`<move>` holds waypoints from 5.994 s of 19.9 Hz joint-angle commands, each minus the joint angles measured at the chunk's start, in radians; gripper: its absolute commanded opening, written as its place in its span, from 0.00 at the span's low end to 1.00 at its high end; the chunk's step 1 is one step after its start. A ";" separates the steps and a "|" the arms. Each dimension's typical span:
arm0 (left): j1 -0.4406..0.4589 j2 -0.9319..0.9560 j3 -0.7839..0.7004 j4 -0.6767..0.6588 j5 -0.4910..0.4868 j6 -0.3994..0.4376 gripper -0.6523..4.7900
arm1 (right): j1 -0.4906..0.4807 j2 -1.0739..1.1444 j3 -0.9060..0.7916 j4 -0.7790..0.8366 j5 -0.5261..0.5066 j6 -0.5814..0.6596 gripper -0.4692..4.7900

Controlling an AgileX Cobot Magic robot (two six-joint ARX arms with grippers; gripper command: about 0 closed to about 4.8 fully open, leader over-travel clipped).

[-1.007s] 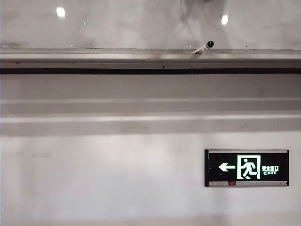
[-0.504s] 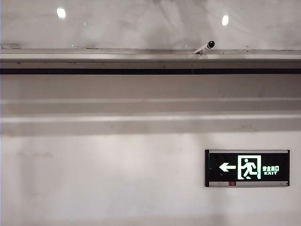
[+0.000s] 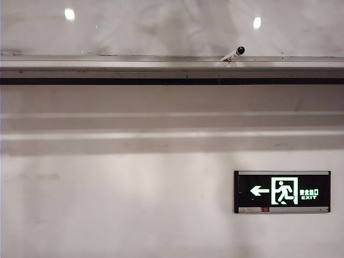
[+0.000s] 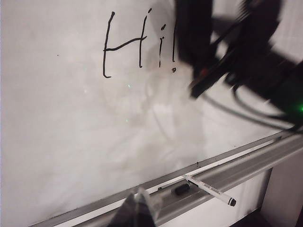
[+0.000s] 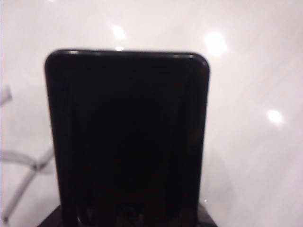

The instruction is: Wipe the whiteboard clean using the black magnetic whiteboard eraser attached to the whiteboard.

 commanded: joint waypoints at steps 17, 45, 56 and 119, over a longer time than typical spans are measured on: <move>0.002 -0.002 0.006 0.012 0.006 -0.003 0.11 | 0.007 0.021 0.002 -0.061 0.075 -0.056 0.67; 0.002 -0.003 0.006 0.013 0.006 -0.003 0.11 | -0.003 0.037 0.002 0.082 0.175 -0.044 0.29; 0.002 -0.003 0.006 0.013 0.006 -0.003 0.11 | -0.018 0.008 0.002 0.145 0.204 -0.044 0.29; 0.002 -0.010 0.006 0.006 0.074 -0.022 0.11 | -0.010 0.085 0.002 0.328 0.149 -0.087 0.21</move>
